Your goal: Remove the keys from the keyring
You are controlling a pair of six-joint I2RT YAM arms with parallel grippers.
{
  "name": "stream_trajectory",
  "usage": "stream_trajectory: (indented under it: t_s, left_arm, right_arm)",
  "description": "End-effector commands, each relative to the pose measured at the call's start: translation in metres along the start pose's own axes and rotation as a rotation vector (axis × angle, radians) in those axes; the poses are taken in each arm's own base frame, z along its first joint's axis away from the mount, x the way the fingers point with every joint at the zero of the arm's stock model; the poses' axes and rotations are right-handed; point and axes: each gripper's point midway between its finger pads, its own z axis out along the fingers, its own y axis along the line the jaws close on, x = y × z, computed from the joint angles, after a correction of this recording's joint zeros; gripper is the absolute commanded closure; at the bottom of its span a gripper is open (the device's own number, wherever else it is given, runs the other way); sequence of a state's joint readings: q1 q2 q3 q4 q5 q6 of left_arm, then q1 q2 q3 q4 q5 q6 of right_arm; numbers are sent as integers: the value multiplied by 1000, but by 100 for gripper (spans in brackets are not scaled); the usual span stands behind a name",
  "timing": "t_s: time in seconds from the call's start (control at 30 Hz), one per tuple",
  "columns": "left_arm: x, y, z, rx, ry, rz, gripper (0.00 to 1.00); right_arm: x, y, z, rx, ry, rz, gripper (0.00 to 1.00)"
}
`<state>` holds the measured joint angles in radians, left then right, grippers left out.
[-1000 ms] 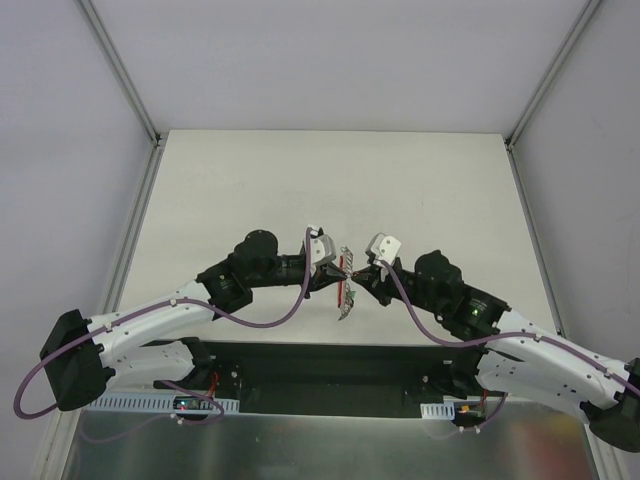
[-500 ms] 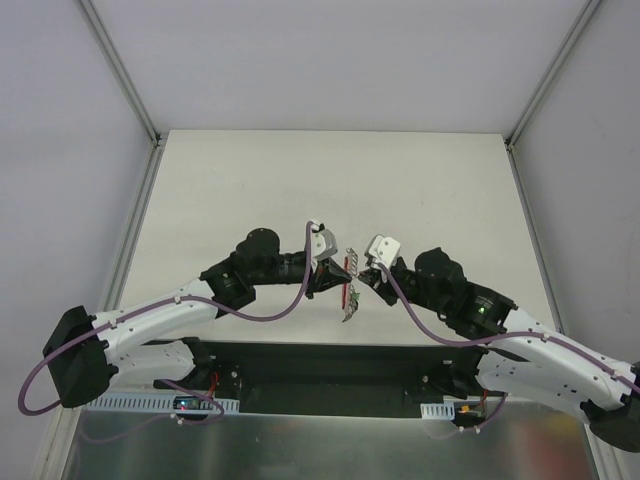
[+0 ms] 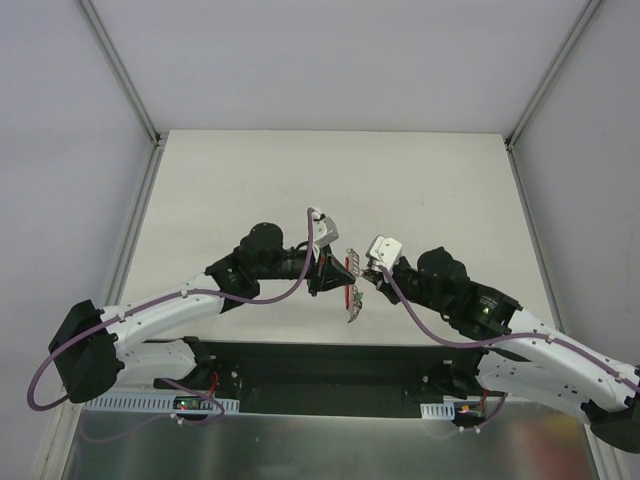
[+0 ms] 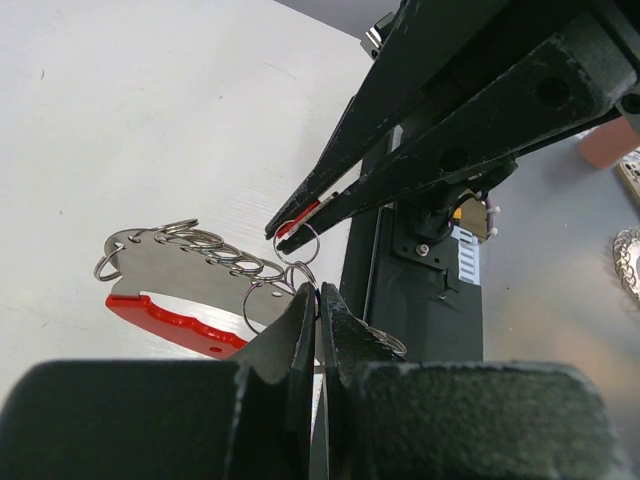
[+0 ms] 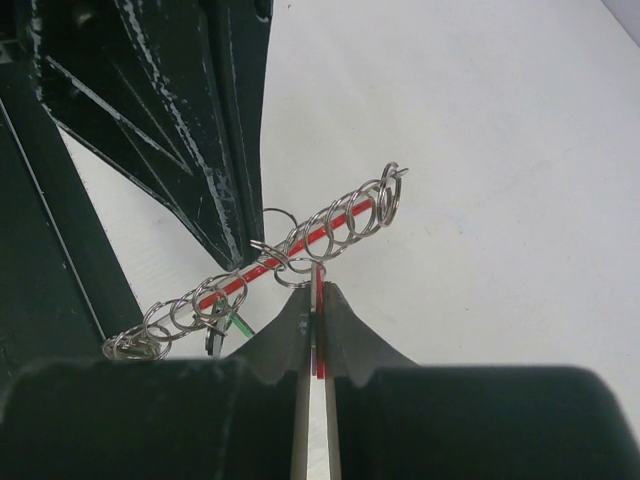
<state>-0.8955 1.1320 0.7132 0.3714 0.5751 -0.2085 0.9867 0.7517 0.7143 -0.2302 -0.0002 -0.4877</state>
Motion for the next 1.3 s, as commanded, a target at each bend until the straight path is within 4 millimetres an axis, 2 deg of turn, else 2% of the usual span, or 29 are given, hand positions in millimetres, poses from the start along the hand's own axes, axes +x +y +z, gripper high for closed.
stream_trajectory:
  t_s: [0.0,0.3,0.57,0.8,1.07,1.27]
  left_arm:
    - [-7,-21,2,104,17,-90,100]
    - [6,-11,7,76,81,-157,100]
    - [12,-1,10,44,117,-188,100]
    - [16,0,13,53,131,-188,100]
    - [10,-7,7,137,117,-222,100]
    - [13,-11,7,191,142,-281,100]
  right_arm:
    - [-34,-28,-9,126,-89,-33,94]
    - [-46,-22,-9,95,-136,-53,95]
    - [-61,-18,-18,83,-195,-83,97]
    - [-63,-11,-16,48,-211,-134,96]
    - [-59,-26,-15,141,-214,-240,94]
    - [-77,-33,-18,193,-296,-304,95]
